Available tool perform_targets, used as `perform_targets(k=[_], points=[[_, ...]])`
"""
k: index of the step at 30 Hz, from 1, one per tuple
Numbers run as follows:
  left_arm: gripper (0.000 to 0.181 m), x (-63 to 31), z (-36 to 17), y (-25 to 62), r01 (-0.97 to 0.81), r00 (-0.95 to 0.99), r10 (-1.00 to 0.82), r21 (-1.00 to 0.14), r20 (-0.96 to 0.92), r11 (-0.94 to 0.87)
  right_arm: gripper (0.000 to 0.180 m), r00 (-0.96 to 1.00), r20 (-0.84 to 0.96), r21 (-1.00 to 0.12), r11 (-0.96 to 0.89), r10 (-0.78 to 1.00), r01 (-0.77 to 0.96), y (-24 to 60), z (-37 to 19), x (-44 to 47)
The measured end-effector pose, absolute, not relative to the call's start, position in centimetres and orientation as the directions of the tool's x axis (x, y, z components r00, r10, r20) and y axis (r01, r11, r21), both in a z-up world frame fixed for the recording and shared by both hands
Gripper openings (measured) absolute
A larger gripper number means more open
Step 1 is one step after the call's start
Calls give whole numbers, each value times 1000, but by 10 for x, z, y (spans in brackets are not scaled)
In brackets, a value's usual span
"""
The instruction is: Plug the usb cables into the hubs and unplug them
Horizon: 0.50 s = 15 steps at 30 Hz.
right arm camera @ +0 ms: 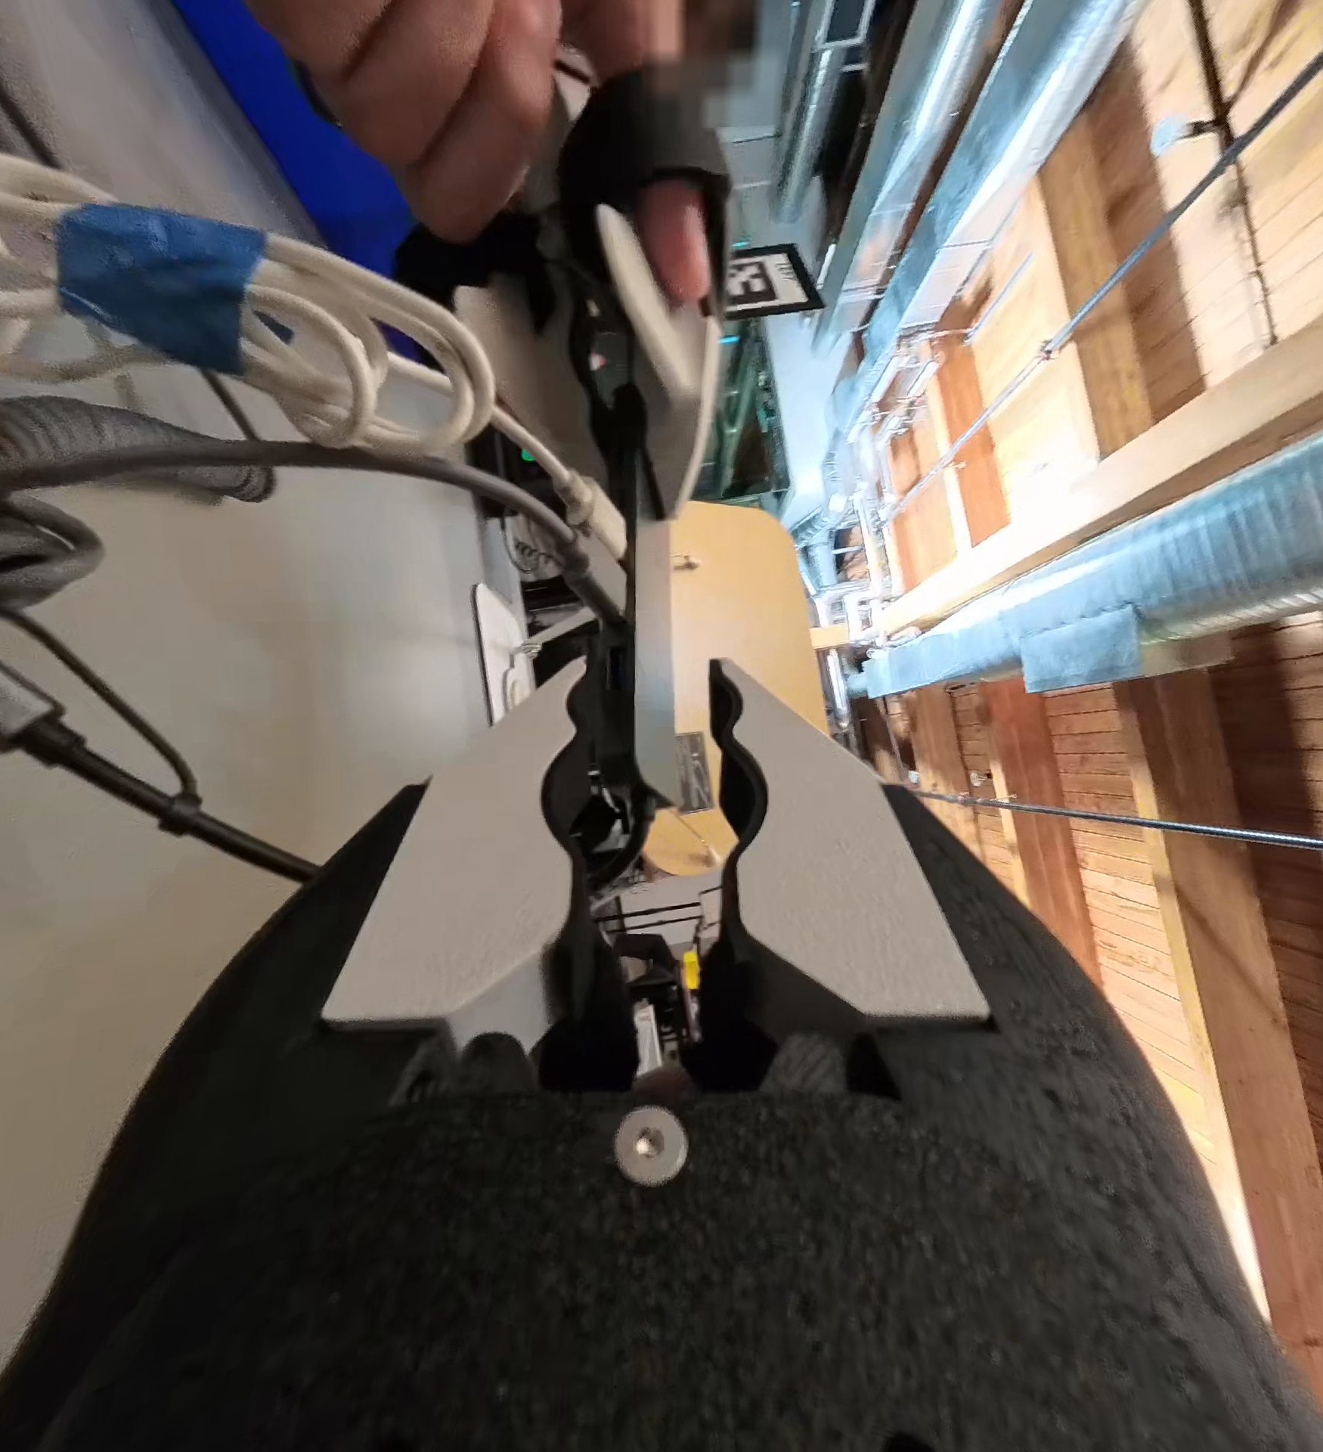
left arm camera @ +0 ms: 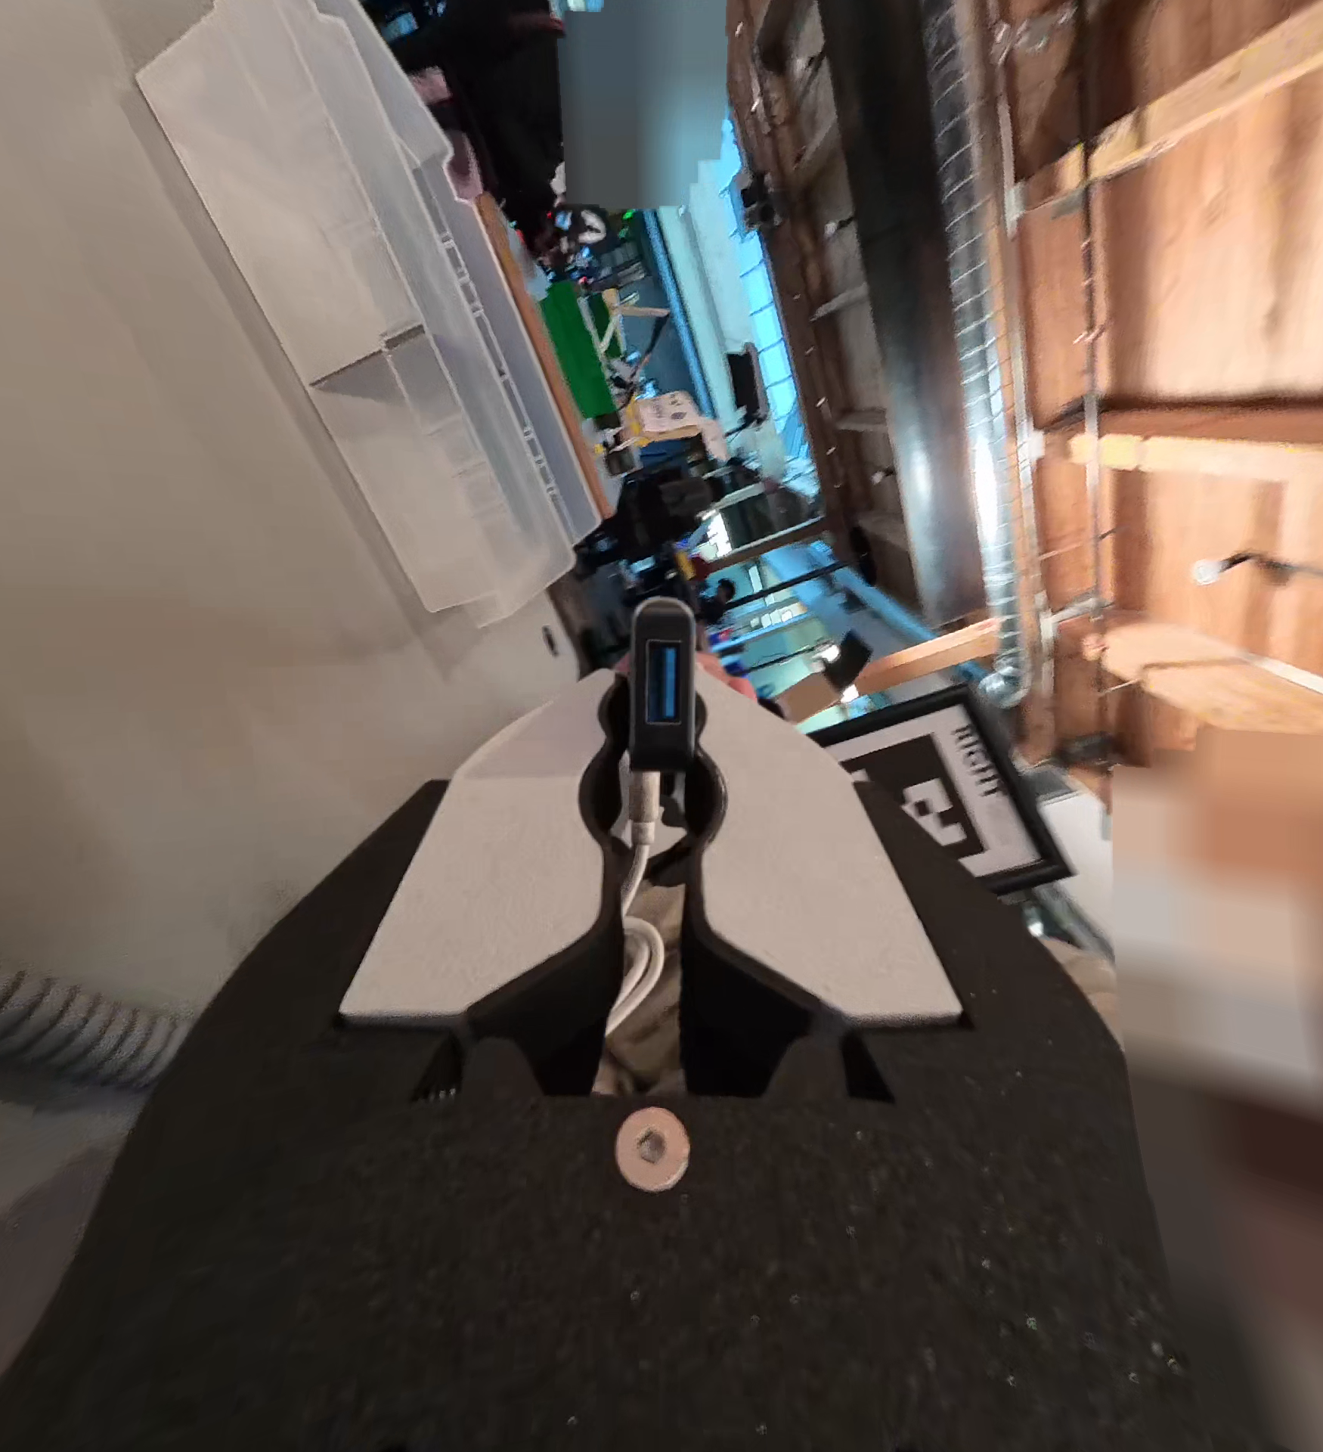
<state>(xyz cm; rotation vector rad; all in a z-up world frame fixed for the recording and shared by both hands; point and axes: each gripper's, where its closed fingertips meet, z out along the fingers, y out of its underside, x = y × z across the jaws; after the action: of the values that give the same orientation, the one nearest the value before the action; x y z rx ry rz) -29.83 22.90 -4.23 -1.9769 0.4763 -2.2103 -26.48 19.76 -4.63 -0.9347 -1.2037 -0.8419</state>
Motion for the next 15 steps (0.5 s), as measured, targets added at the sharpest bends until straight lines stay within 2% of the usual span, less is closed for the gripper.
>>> perform_targets(k=[1,5,7,11,13,15], points=[[11,-299,-42,232,-90,-138,-277,-291,951,-953,28,167,983,-128,384,-70,914,198,-44,-263],[11,-302,-45,248,9,-124,-224,-224,967,-974,28,179,979,-124,418,-95,900,185,-43,-277],[11,-307,-43,258,50,-125,-224,-220,967,-974,28,330,944,-283,449,-27,847,178,-28,-272],[11,-316,-36,258,32,-156,-219,-216,963,-976,40,645,747,-654,351,160,671,196,-3,-209],[11,-317,-30,251,-11,-187,-213,-219,959,-976,42,742,617,-785,258,260,563,206,-10,-184],[10,-318,-25,245,-40,-200,-222,-234,954,-971,40,789,504,-863,190,350,468,210,-20,-178]])
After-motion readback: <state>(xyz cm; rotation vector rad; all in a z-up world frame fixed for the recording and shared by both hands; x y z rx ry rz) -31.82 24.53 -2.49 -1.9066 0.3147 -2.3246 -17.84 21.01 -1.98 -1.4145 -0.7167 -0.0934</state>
